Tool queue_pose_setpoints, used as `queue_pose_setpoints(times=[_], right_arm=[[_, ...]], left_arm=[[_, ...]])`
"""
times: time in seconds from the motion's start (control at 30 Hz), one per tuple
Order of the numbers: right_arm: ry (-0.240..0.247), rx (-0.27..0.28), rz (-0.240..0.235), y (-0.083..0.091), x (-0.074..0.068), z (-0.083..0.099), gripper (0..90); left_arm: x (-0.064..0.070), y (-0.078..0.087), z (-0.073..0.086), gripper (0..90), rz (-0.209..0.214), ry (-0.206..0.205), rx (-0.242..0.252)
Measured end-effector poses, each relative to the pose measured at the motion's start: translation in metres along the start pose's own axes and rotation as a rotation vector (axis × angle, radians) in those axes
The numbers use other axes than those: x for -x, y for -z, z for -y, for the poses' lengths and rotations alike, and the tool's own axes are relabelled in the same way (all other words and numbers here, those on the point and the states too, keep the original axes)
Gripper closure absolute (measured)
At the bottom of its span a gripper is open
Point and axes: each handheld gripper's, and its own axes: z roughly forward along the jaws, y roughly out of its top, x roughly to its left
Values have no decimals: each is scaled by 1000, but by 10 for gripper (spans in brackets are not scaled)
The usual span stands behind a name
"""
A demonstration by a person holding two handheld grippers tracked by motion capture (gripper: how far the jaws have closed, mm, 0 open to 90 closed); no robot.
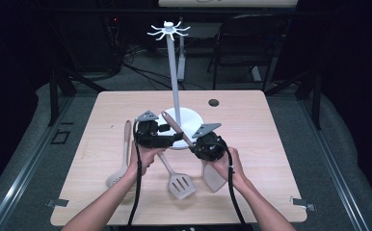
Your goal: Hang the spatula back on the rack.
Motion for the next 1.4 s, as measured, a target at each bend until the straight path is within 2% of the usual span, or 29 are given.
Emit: queue_pose_setpoints(times=[0.1, 0.2, 0.27, 0.33, 0.37, 0.43, 0.53, 0.57, 0.63, 0.67, 0.73, 0.87, 1.0, 1.1, 1.2, 1.3, 1.4], right_arm=[[2, 2, 1, -1, -2, 1, 785], [25, -5, -2, -2, -5, 1, 784], [31, -3, -7, -3, -7, 0, 784], [41, -3, -9, -5, -9, 0, 783], [37, 1, -12, -6, -9, 0, 782], [28, -2, -17, -5, -8, 2, 771], [28, -46, -41, -7, -7, 5, 673], [28, -46, -41, -7, -7, 5, 673], [37, -105, -50, -11, -6, 14, 661], [40, -129, -53, -12, -6, 15, 664], [56, -161, -38, -18, -6, 22, 756], [38, -141, -35, -17, -5, 22, 769], [17, -135, -14, -17, -6, 20, 772], [-11, -115, 4, -17, -5, 18, 773], [-20, -107, 9, -17, -5, 16, 773], [-31, -88, 12, -16, -5, 15, 774], [-31, -73, 23, -14, -5, 15, 775]], left_arm=[[2, -4, 1, 345, 0, 6, 12], [3, -6, 2, 399, -2, 17, 20], [2, -7, 4, 463, 9, 14, 26], [3, -8, 5, 542, -10, 5, 29], [3, -8, 6, 580, -1, 11, 33], [2, -8, 6, 594, -2, 21, 32], [0, -7, 7, 600, 8, 35, 37], [0, -7, 7, 600, 8, 35, 37], [-2, -6, 7, 603, 9, 31, 41], [-2, -5, 7, 603, 9, 32, 40], [-4, -5, 7, 606, 11, 42, 41], [-3, -4, 7, 605, 10, 40, 60], [-2, -5, 10, 589, 39, 56, 66], [5, -8, 13, 553, 51, 31, 52], [8, -9, 13, 554, 54, 21, 54], [9, -9, 15, 607, 48, 13, 56], [10, -13, 17, 653, 62, 9, 47]])
